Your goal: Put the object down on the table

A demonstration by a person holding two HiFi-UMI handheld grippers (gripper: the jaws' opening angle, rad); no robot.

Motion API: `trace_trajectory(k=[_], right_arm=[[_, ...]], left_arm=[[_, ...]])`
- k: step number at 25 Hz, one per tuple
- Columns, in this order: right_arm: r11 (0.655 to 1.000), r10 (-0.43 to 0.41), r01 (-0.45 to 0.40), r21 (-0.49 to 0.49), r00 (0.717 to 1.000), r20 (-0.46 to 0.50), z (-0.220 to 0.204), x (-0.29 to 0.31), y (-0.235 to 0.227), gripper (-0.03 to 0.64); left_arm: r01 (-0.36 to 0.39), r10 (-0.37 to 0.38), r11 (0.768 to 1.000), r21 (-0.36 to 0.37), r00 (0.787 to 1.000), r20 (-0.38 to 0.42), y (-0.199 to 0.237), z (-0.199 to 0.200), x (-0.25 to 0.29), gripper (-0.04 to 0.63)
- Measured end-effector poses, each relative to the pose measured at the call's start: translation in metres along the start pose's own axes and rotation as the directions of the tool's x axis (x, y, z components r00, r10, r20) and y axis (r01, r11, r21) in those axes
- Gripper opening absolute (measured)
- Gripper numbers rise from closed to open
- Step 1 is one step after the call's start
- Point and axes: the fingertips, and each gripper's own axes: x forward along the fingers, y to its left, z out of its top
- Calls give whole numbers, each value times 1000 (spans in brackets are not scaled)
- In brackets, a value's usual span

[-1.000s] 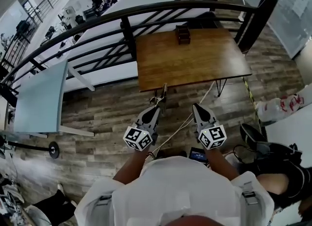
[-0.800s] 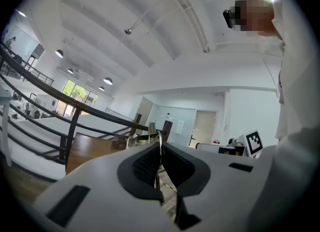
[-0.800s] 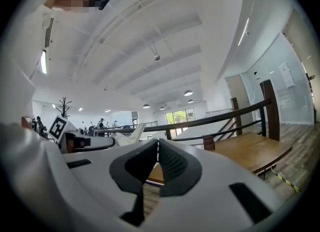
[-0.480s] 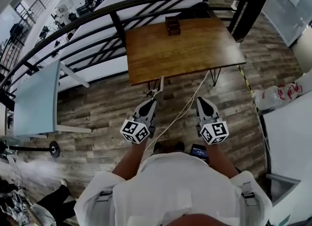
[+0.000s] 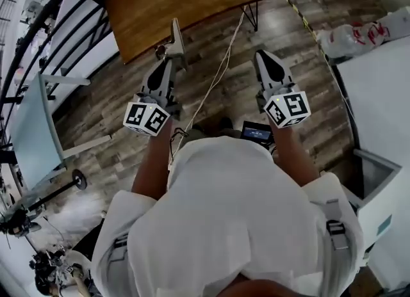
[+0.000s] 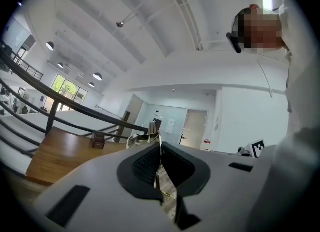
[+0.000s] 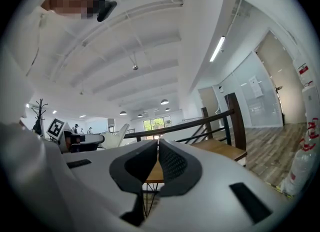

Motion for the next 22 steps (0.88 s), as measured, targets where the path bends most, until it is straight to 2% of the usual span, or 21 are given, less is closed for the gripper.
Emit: trace_trajectory(k=[5, 8, 12, 16, 22], right_arm=[[1000, -19, 20, 18, 1000, -10, -6, -13, -37, 26], [999, -28, 28, 16, 999, -21, -11, -15, -54, 26], [998, -57, 58, 26, 998, -38, -20, -3, -79, 26], [997, -78, 79, 15, 995, -61, -23, 27, -107, 26], [998, -67, 66, -14, 994, -88, -15, 105, -152, 26]], left_arm=[[-9, 10, 1000, 13, 999, -43, -18, -14, 29, 21], [8, -6, 1000, 29, 998, -69, -20, -25, 49, 21], [41, -40, 999, 14, 996, -80, -15, -40, 83, 21], [73, -72, 997, 10, 994, -85, -4, -47, 126, 21], [65, -65, 998, -9, 995, -76, 34, -48, 194, 21]])
